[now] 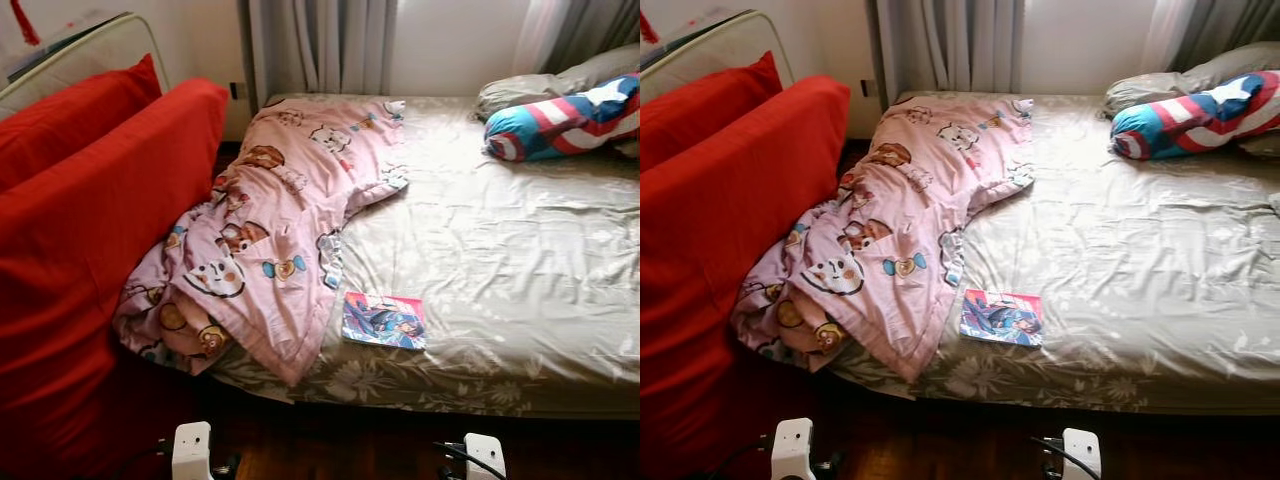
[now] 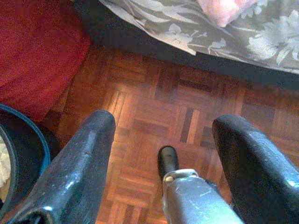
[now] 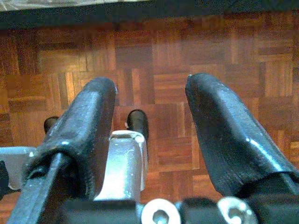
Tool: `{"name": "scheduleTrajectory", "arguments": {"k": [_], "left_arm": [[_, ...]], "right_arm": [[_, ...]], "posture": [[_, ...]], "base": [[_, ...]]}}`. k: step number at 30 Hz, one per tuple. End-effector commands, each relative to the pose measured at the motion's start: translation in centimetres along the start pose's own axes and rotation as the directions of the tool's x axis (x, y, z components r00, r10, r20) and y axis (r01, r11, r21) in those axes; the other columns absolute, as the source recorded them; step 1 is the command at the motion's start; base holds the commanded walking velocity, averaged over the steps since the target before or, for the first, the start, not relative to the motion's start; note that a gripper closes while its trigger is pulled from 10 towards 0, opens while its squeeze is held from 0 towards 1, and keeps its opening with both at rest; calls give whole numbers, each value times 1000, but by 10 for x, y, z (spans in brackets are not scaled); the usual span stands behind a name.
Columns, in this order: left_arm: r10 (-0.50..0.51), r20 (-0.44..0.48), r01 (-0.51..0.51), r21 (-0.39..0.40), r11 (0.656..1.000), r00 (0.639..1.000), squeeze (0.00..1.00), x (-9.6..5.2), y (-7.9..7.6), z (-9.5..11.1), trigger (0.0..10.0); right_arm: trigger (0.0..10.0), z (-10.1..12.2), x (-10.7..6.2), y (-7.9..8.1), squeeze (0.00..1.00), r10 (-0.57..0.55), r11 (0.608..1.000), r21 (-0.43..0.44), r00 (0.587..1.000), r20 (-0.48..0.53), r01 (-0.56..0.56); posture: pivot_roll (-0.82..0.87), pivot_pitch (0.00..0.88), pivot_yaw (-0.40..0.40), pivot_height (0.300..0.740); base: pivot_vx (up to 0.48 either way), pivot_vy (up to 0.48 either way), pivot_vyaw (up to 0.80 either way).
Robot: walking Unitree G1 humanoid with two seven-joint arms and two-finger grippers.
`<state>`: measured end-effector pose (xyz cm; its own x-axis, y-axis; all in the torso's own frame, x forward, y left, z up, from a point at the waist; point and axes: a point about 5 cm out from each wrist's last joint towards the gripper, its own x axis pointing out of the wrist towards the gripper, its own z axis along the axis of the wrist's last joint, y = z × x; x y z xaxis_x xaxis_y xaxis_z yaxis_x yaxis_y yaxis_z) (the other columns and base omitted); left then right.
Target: Clean up the room
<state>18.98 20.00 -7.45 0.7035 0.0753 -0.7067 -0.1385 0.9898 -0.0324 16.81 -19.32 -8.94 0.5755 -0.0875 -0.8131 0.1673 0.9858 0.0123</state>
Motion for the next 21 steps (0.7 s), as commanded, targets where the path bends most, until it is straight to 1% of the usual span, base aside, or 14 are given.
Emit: {"name": "scheduleTrajectory", "arguments": {"k": [1, 4, 8, 18, 20, 21], "left_arm": [[19, -12, -19, -18, 1000, 1000, 0, -1, 4, -2, 10000], [18, -10, -18, -20, 1000, 1000, 0, 0, 4, -1, 10000], [11, -8, -11, -15, 1000, 1000, 0, 0, 3, 0, 10000], [14, -2, -14, -18, 1000, 1000, 0, 0, 3, 1, 10000], [13, 3, -13, -17, 1000, 1000, 0, 0, 2, 1, 10000], [12, 5, -12, -18, 1000, 1000, 0, 0, 2, 1, 10000]], "right_arm": [[10000, 1, 0, 2, 0, 11, 1000, -6, 1000, 6, -11], [10000, 3, 0, 1, 0, 12, 1000, -1, 1000, 22, -12], [10000, 4, 0, 0, 0, 1, 1000, 32, 1000, 27, -2], [10000, 5, 1, -1, 0, 1, 1000, 20, 1000, 31, -2], [10000, 6, 1, -1, 0, 7, 1000, 16, 999, 36, -8], [10000, 7, 1, 0, 0, 10, 1000, 13, 999, 40, -11]], "posture": [[-57, 56, 17, 740], [-55, 65, 16, 740], [-58, 74, 15, 740], [-55, 83, 14, 740], [-55, 84, 13, 740], [-54, 85, 12, 740]], "base": [[352, 0, 444], [350, 0, 0], [355, 0, 0], [366, 0, 0], [315, 0, 0], [0, 0, 0]]}}
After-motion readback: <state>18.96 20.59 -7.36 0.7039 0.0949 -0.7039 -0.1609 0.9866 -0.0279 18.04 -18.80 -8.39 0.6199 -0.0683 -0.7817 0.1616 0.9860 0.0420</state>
